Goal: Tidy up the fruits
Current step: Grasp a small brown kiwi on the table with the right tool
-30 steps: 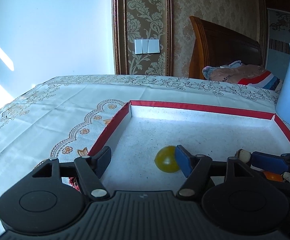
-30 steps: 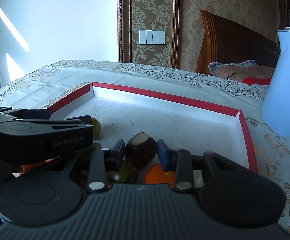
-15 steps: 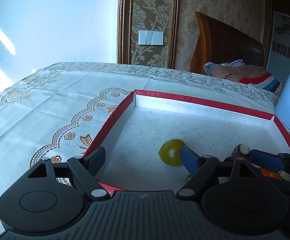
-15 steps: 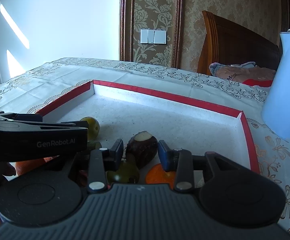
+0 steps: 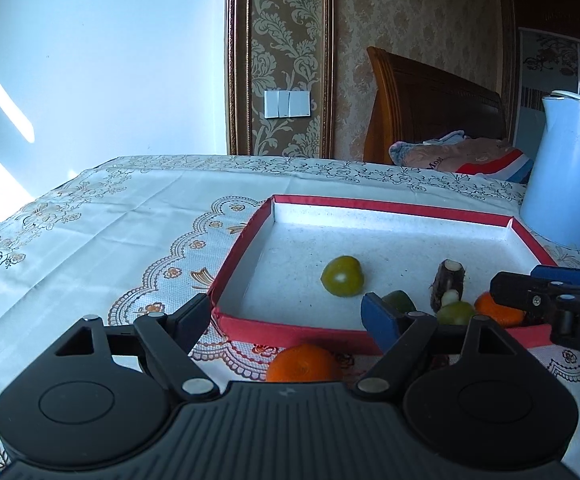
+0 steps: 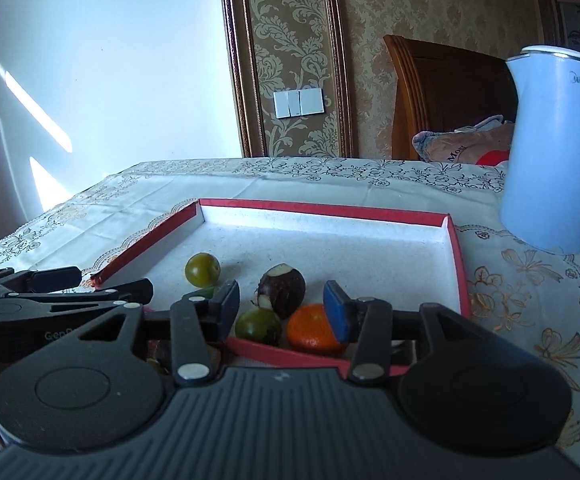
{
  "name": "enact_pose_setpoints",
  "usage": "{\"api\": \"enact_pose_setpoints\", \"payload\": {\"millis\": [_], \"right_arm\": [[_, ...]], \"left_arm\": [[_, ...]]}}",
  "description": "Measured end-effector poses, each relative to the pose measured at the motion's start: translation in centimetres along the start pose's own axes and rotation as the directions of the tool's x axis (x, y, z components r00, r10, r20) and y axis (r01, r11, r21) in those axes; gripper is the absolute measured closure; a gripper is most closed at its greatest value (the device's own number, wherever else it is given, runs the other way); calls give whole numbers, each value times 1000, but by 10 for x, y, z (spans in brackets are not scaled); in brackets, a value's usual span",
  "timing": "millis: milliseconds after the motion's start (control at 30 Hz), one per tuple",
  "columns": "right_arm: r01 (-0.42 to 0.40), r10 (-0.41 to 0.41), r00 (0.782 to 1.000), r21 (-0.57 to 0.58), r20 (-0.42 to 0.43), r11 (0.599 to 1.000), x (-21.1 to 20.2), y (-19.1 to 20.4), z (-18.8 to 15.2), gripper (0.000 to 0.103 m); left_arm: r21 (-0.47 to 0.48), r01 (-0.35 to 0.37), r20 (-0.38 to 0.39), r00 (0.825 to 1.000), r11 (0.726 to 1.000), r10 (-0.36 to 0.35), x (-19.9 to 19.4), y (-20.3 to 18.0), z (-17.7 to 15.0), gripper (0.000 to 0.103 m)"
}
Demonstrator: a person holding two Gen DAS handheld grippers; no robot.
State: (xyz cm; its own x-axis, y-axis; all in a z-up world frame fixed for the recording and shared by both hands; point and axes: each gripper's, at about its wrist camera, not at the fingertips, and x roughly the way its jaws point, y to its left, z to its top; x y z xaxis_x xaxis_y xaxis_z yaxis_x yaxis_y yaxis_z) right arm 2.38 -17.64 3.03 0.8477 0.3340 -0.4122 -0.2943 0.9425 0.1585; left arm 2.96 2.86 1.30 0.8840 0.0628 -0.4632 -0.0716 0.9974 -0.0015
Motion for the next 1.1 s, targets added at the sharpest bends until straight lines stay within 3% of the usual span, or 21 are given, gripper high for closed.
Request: {"api": "enact_pose_setpoints", "payload": {"millis": [267, 533, 767, 800, 867, 1100], "right_arm": [[-38, 37, 998, -15, -45, 999, -35, 0, -33, 58], [-52, 42, 991, -72, -127, 996, -17, 15, -41, 58], [-66, 50, 984, -90, -169, 994, -6, 21, -42, 59], [-71, 54, 983, -90, -177, 993, -4, 22, -42, 67], [-81, 62, 979, -88, -193, 993, 0, 23, -43, 75], [-68, 51, 983, -85, -179, 994, -3, 23, -43, 76]], "left_arm": [[24, 63, 4, 998, 998, -63, -30, 15, -21, 21], [112, 97, -9, 995, 989, -96, -39, 11, -37, 21], [99, 123, -38, 992, 988, -119, -34, 13, -38, 21], [98, 123, -42, 992, 988, -119, -33, 13, -38, 21], [100, 123, -46, 992, 987, -119, -32, 13, -38, 21], [121, 131, -53, 991, 984, -126, -31, 2, -36, 21]]}}
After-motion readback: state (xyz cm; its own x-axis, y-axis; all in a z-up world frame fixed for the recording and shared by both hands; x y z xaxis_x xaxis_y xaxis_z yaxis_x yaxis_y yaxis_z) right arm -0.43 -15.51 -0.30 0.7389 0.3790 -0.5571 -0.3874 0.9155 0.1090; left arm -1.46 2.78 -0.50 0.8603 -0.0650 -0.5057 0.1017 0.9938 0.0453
